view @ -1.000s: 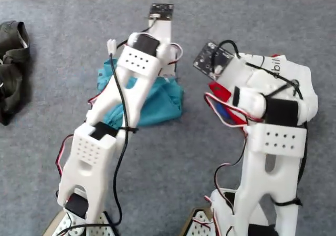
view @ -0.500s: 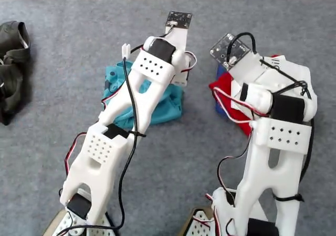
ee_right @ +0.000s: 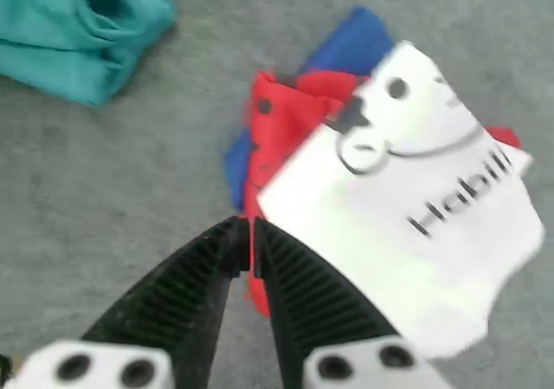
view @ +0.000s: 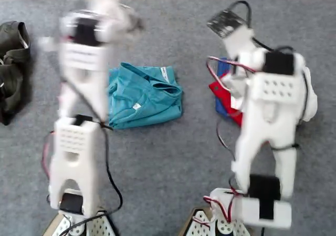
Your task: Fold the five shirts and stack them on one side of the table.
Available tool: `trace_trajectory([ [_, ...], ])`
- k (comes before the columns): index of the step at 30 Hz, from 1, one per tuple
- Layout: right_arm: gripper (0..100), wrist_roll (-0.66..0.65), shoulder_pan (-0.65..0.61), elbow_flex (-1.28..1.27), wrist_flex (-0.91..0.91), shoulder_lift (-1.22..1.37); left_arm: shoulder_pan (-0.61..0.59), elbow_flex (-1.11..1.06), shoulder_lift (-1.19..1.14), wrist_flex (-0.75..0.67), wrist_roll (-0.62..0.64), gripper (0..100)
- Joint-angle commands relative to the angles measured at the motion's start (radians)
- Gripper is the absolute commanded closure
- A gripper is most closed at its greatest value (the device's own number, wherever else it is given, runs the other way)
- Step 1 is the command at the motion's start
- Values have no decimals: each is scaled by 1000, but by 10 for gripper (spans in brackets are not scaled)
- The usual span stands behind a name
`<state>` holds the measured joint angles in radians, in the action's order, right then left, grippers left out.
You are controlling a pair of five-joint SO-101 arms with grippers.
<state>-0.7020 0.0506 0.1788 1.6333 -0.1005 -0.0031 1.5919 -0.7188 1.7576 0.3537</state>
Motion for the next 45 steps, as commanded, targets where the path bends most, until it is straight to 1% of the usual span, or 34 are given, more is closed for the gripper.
trace_trajectory([
  [1,976,35,-163,240,98,122,-252,45,109,6,-64,929],
  [3,976,54,-250,321,115,211,-357,-42,140,6,-95,955],
  [5,976,80,-322,380,117,315,-427,-171,161,6,-137,972],
  [9,976,141,-440,487,117,524,-515,-490,173,6,-193,971],
  [12,976,172,-476,593,100,674,-556,-694,163,-38,-210,971],
  [14,976,195,-477,685,97,773,-568,-835,150,-129,-212,971],
  [16,976,207,-463,786,98,872,-565,-983,149,-255,-207,971],
  [20,976,206,-382,984,98,1063,-526,-1268,149,-525,-204,971],
  [22,976,201,-334,1102,97,1147,-515,-1351,152,-637,-206,971],
  [23,976,199,-311,1165,97,1185,-510,-1365,152,-660,-206,971],
  [28,974,198,-232,1478,15,1365,-492,-1346,152,-658,-206,971],
  [29,974,198,-221,1506,-18,1392,-490,-1345,152,-658,-206,971],
  [32,974,196,-201,1466,-141,1426,-487,-1343,152,-658,-206,971],
  [34,974,196,-201,1469,-157,1429,-486,-1342,150,-660,-207,971],
  [38,976,198,-199,1498,-118,1376,-486,-1342,149,-660,-207,971],
  [45,976,204,-215,1492,132,1193,-486,-1342,147,-660,-207,971],
])
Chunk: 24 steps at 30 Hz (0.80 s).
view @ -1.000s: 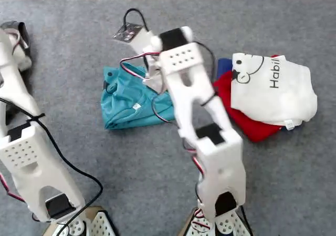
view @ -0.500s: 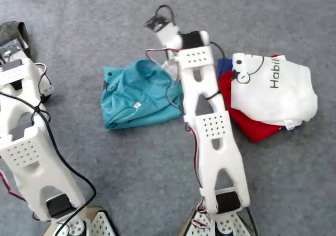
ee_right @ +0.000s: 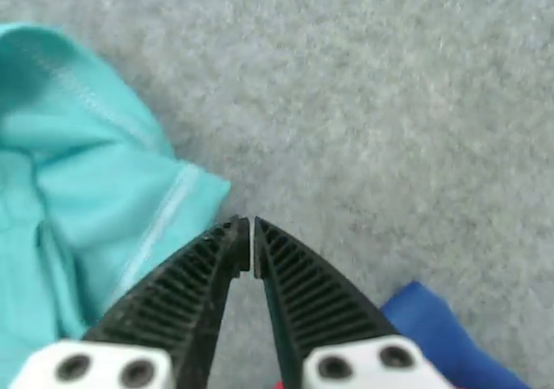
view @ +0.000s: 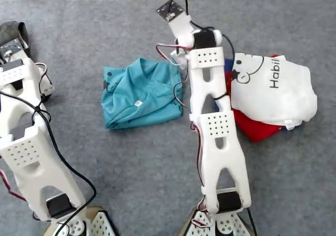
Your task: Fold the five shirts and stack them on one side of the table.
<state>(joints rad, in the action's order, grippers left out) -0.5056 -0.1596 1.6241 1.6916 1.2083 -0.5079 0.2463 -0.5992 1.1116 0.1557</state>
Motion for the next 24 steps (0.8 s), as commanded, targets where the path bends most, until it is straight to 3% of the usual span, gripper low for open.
trace_trajectory([
  [1,976,9,-11,44,78,-136,19,4,28,-14,-9,971],
  [5,974,43,-66,-54,78,-255,19,4,26,-14,-9,971],
  [9,959,49,-183,-369,75,-429,16,4,26,-14,-9,971],
  [16,723,44,-264,-766,-81,-509,13,4,26,-14,-9,971],
  [24,773,44,-259,-816,-163,-414,15,4,25,-14,-9,971],
])
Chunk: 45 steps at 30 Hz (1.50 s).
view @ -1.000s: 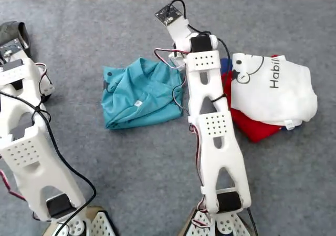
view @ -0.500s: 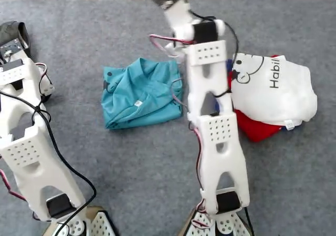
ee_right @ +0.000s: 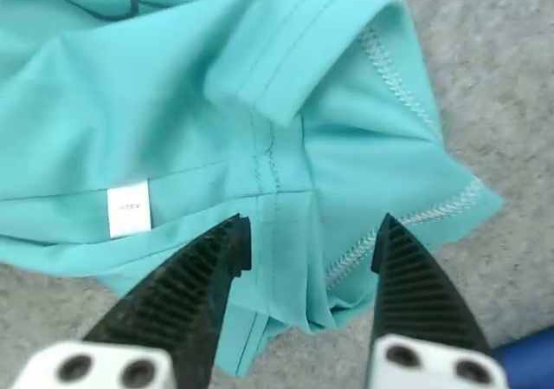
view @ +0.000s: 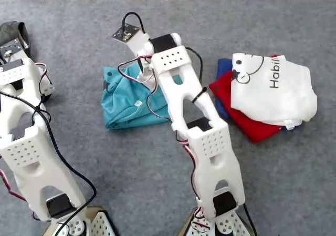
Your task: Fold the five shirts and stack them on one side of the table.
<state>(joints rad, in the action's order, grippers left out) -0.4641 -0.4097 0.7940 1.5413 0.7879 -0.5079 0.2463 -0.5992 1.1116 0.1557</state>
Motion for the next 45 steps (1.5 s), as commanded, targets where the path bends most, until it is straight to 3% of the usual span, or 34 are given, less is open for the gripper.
trace_trajectory([
  [1,772,3,-11,35,-11,27,15,4,25,-14,-9,971],
  [15,775,3,-20,239,-3,225,15,1,25,-14,-9,971],
  [17,815,3,-18,240,15,225,15,1,25,-14,-9,971],
  [21,987,3,3,257,44,223,16,2,25,-14,-9,971],
  [25,939,-3,41,357,115,226,13,2,25,-14,-9,971],
  [34,931,-147,91,483,219,228,16,1,25,-14,-9,971],
  [41,726,-157,89,490,219,225,16,-2,25,-14,-9,971],
  [45,739,-157,72,503,219,226,16,-2,25,-14,-9,971],
])
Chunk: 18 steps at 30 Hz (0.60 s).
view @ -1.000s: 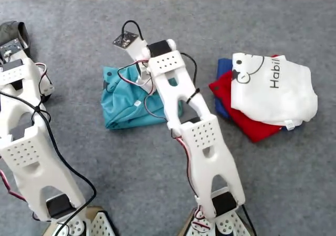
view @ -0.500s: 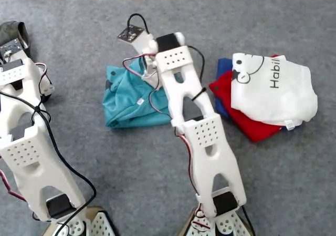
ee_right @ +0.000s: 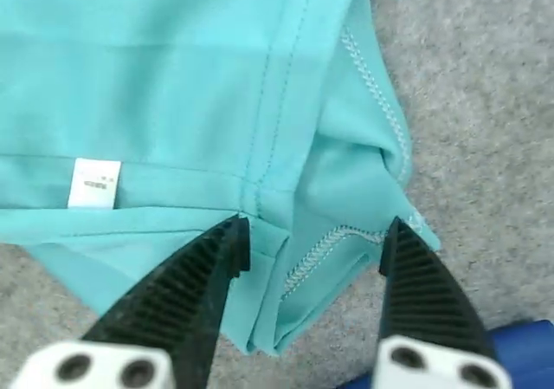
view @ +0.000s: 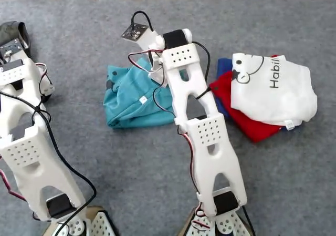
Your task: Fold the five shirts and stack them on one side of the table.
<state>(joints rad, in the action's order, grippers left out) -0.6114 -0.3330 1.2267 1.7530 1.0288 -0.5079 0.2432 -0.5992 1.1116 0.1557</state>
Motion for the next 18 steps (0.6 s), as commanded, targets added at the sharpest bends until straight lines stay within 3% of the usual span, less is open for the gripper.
trace_trajectory([
  [1,743,-11,-15,74,6,-13,16,1,25,-14,-9,971],
  [7,743,-5,-75,77,-61,-1,16,-1,25,-14,-9,971],
  [18,776,-5,-58,127,-48,77,16,-1,25,-12,-9,971],
])
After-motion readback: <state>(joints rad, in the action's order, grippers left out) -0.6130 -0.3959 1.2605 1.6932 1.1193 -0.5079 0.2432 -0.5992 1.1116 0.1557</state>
